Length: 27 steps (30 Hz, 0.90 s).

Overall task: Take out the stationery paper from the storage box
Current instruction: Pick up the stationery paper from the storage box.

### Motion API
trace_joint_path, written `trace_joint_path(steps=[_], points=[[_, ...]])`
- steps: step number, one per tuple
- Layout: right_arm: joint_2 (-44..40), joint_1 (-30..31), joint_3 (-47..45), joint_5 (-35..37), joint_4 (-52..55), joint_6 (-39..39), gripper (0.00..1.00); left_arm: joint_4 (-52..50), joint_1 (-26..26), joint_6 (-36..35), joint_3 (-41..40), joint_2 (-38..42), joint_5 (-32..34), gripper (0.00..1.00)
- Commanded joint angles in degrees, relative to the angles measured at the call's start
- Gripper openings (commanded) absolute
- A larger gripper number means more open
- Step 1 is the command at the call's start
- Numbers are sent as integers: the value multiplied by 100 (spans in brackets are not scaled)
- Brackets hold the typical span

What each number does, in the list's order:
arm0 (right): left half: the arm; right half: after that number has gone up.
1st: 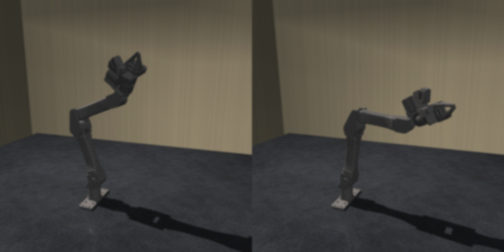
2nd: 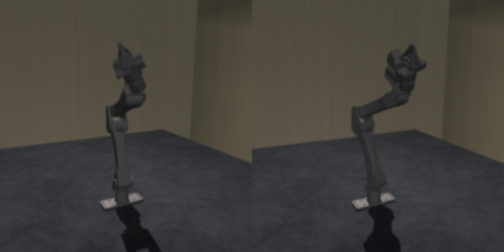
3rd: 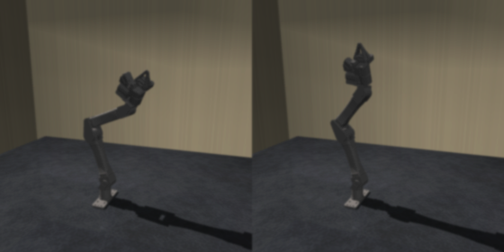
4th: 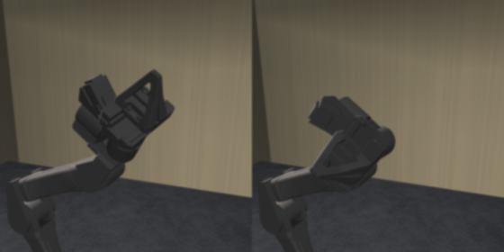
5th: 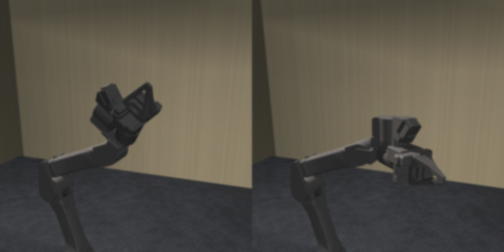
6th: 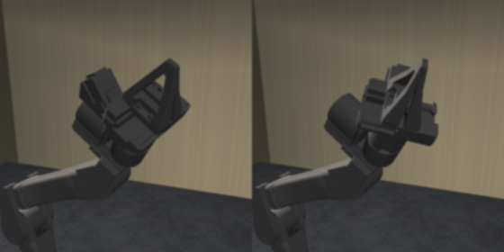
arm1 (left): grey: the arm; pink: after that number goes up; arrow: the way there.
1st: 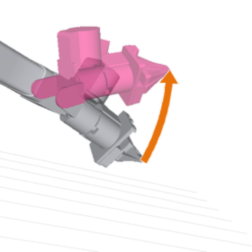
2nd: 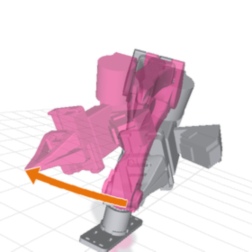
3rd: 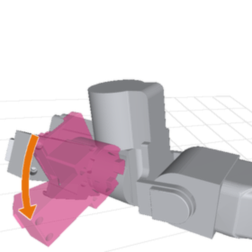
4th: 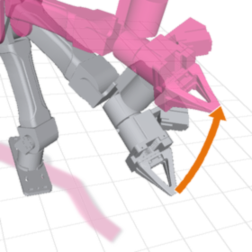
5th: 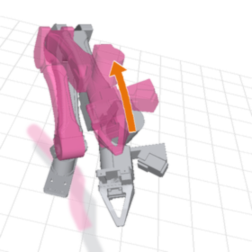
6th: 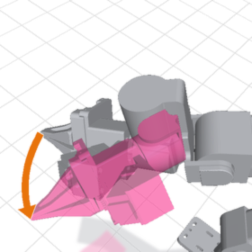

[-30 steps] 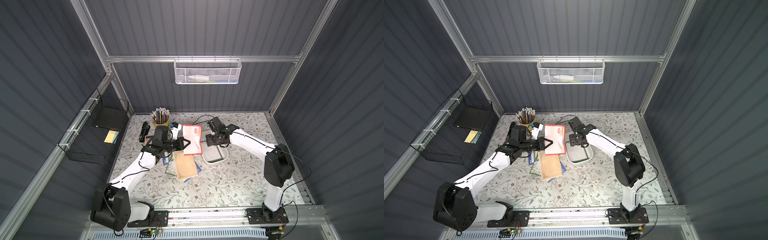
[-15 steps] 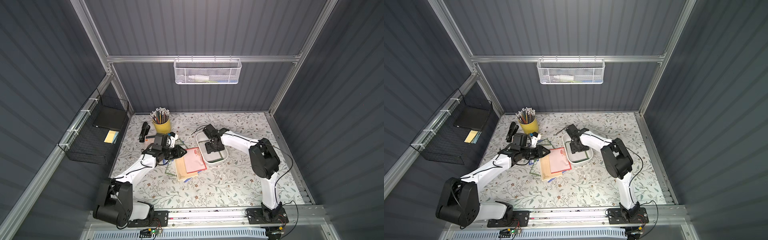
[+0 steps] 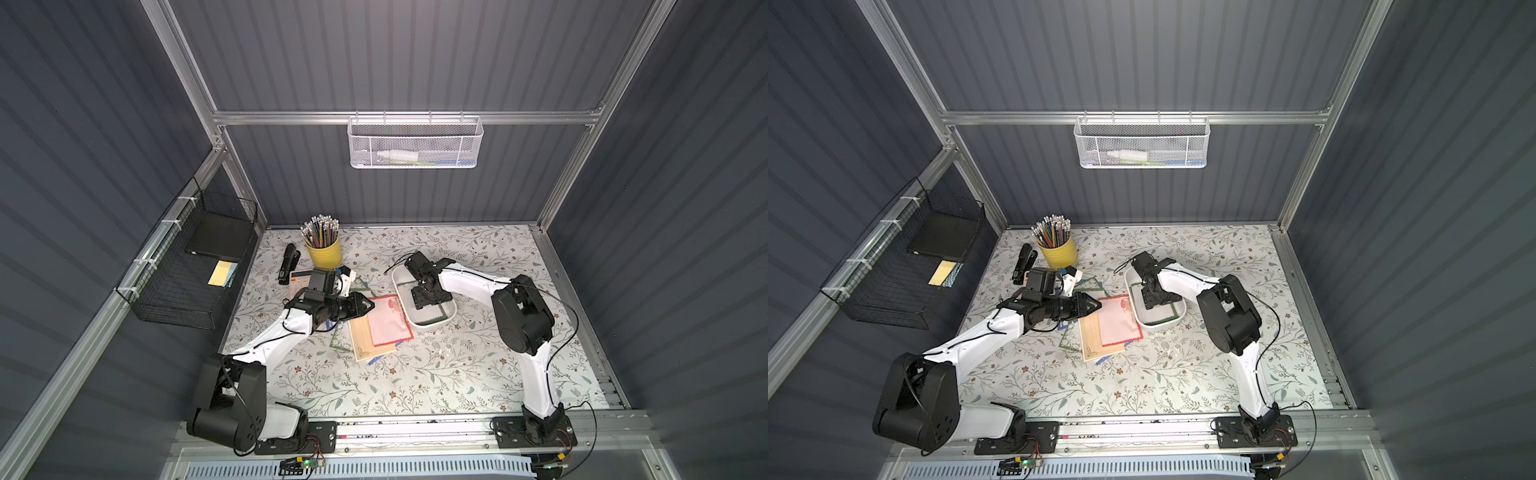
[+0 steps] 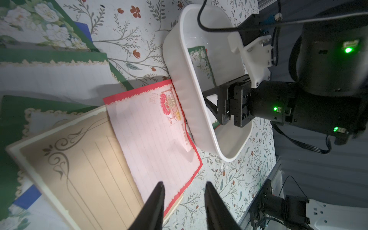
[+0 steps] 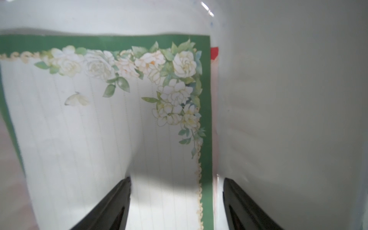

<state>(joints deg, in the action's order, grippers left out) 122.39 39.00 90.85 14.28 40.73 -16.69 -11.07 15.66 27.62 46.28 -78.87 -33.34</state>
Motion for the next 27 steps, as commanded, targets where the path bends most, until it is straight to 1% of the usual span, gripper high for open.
trace_joint_path(steps=[1, 10, 18, 24, 27], points=[[203, -2, 8, -59, 8, -26, 78, -27, -28, -94, 122, -67, -11, 37], [411, -25, -203, -606, -197, -133, 76, -59, -28, -125, 147, -67, 3, 37], [549, -28, -565, -971, -371, -167, 68, -62, -28, -142, 138, -70, -1, 37], [603, -29, -813, -1052, -393, -194, 67, -53, -28, -151, 145, -92, -8, 38], [593, -25, -925, -1119, -434, -208, 63, -62, -28, -159, 146, -95, -8, 38]])
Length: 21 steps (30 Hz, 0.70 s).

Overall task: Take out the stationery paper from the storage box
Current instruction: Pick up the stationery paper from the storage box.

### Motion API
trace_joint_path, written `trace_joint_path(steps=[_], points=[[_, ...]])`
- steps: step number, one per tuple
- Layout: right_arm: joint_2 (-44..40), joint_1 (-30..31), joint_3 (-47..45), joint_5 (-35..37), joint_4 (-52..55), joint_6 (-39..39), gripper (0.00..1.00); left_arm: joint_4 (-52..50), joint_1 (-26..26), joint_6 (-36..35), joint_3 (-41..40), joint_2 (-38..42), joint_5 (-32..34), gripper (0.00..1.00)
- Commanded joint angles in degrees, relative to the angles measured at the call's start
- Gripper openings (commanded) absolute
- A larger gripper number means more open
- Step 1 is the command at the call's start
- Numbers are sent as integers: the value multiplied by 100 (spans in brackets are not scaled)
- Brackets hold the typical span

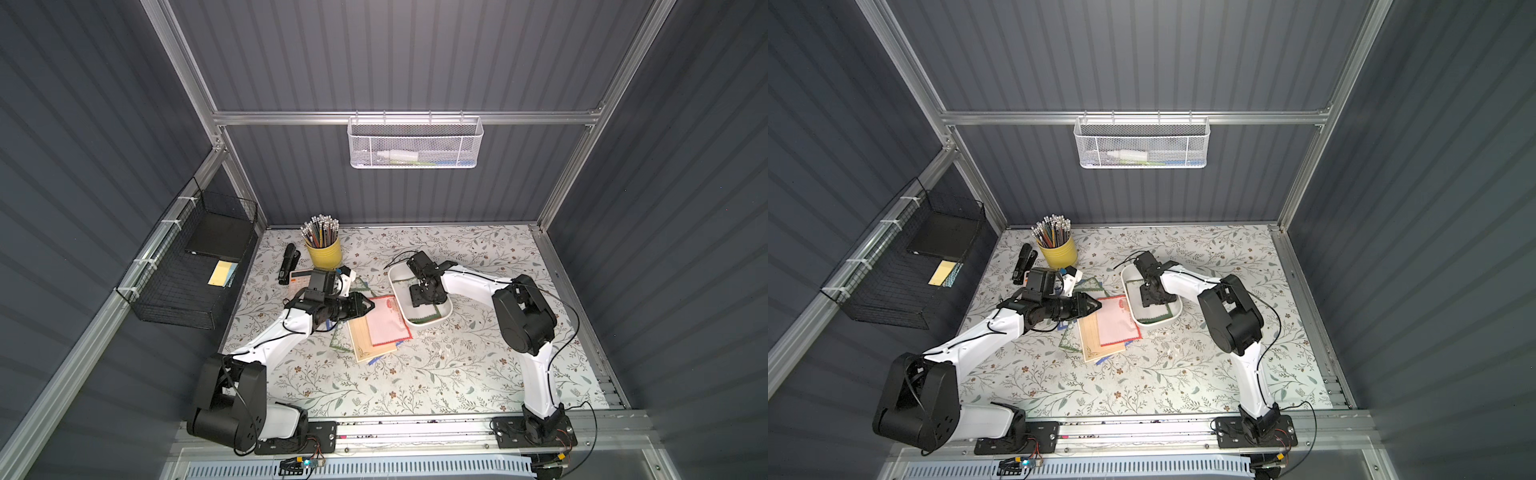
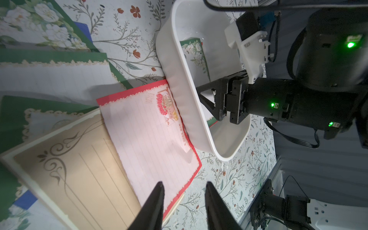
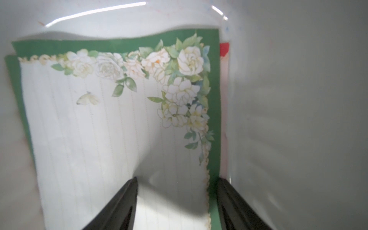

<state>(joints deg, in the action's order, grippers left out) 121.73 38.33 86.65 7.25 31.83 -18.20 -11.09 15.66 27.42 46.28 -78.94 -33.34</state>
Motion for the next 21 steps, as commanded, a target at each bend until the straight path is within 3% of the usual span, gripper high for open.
trace_joint_path(steps=[1, 10, 21], points=[[655, 39, -540, -427, 440, -45, 62, -60, -28, -148, 147, -95, -17, 38], [374, 43, -403, -207, 532, -8, 52, 11, -24, -123, 89, -162, -61, 38], [-185, 35, 312, 616, 871, 24, 41, 134, -28, -96, 40, -267, -129, 38]])
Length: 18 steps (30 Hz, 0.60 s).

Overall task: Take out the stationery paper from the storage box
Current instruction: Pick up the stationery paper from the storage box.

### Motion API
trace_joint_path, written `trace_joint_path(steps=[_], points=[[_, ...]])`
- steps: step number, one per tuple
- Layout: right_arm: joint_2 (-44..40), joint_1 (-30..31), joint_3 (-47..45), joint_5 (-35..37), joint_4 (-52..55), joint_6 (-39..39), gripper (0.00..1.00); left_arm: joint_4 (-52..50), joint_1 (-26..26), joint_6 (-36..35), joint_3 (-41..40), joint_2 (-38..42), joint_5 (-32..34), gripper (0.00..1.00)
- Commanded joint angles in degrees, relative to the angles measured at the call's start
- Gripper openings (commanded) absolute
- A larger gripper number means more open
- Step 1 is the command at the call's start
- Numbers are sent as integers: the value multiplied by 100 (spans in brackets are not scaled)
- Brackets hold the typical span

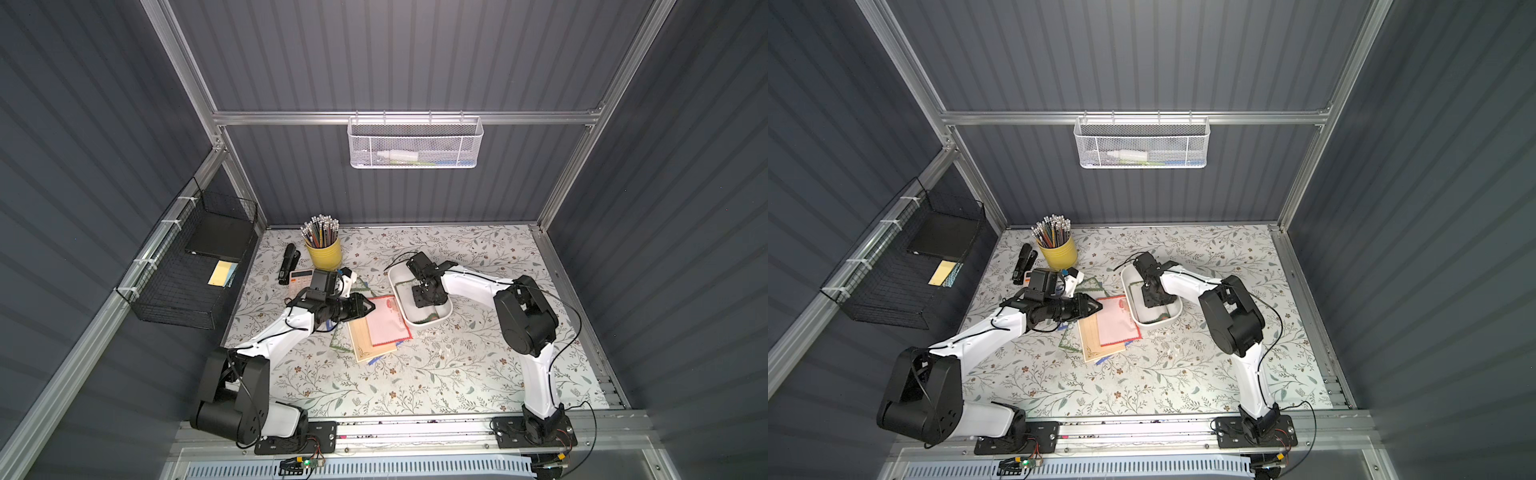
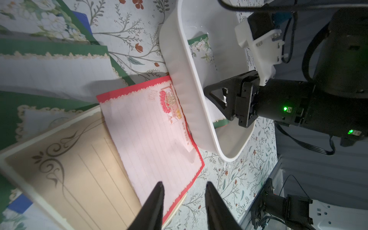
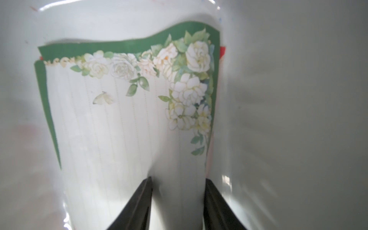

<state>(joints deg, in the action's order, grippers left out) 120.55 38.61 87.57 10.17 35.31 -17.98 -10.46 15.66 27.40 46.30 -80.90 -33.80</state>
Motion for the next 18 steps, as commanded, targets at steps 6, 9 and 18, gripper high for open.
trace_joint_path(steps=[6, 9, 18], points=[[-547, 15, 129, 344, 228, -30, 33, 88, -28, -94, 53, -130, -135, 38], [-805, 2, 131, 405, 92, -30, 28, 97, -28, -94, 97, -114, -137, 38], [-984, -50, 322, 370, 202, 5, 26, 173, -28, -51, 151, -184, -219, 38]])
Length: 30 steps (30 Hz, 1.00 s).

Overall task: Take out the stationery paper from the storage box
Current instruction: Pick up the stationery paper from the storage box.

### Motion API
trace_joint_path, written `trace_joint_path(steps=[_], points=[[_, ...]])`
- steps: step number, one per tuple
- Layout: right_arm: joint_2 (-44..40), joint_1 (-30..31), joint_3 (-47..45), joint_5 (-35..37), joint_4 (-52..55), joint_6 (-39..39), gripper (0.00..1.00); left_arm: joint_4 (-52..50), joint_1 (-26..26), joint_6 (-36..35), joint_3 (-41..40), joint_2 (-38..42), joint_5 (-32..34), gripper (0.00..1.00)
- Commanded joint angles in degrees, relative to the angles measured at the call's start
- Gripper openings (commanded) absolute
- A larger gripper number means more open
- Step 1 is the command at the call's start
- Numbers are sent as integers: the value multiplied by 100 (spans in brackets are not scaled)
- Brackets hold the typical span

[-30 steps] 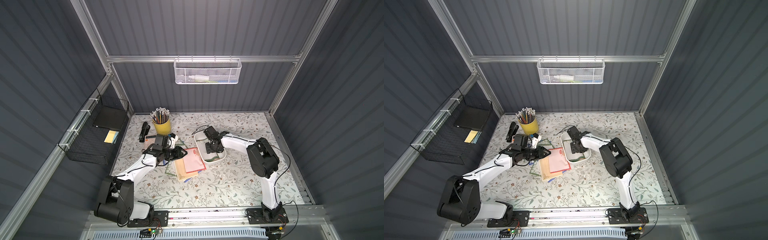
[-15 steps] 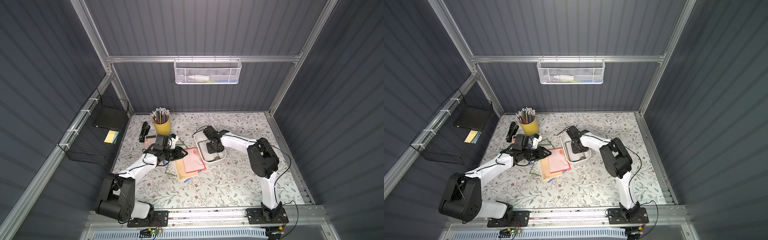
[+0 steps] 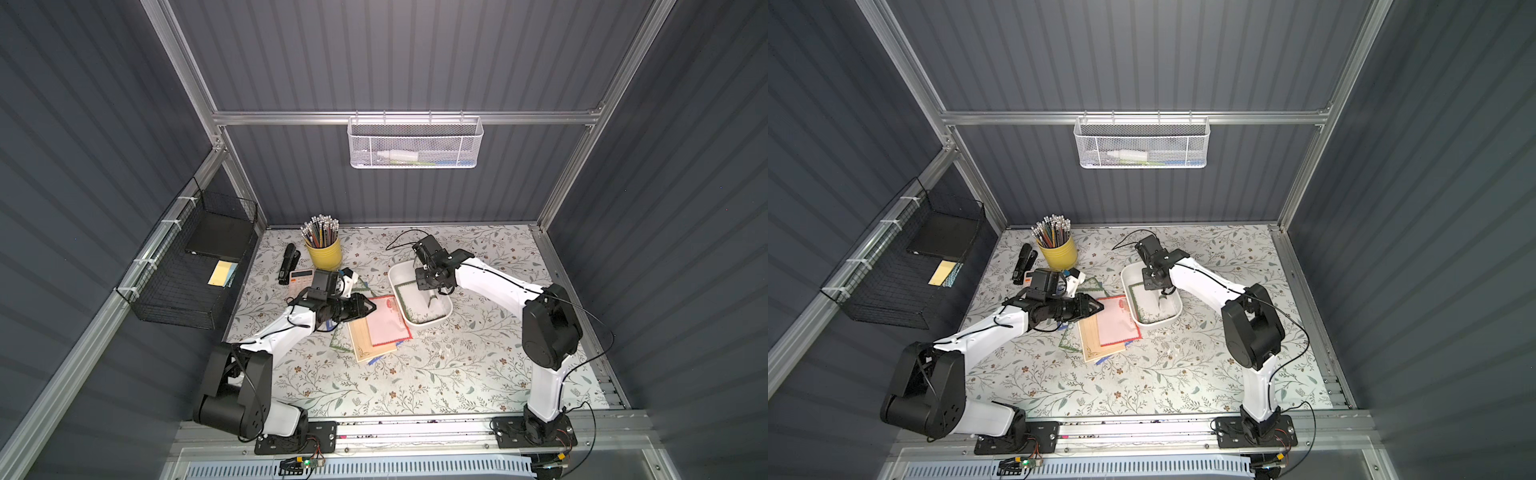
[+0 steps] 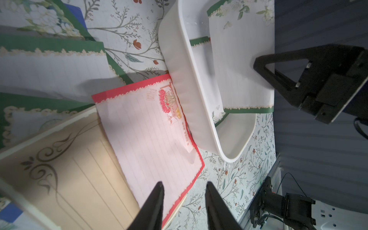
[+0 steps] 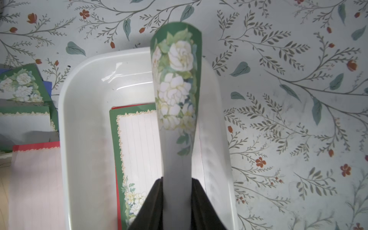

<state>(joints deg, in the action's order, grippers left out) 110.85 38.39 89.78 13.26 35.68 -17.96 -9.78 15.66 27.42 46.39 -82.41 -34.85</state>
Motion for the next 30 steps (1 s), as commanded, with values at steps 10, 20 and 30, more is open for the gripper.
trace_joint_path(steps=[10, 20, 30], points=[[-1061, -313, 89, -841, -287, -17, 28, 1928, -78, 587, 284, 643, -1154, 44], [-2297, -885, -486, -3106, -1641, -335, 31, 5561, -125, 2391, -33, 382, -2533, 48], [-2507, -990, -632, -4433, -2256, -645, 34, 7265, -125, 3284, 213, -97, -2859, 47]])
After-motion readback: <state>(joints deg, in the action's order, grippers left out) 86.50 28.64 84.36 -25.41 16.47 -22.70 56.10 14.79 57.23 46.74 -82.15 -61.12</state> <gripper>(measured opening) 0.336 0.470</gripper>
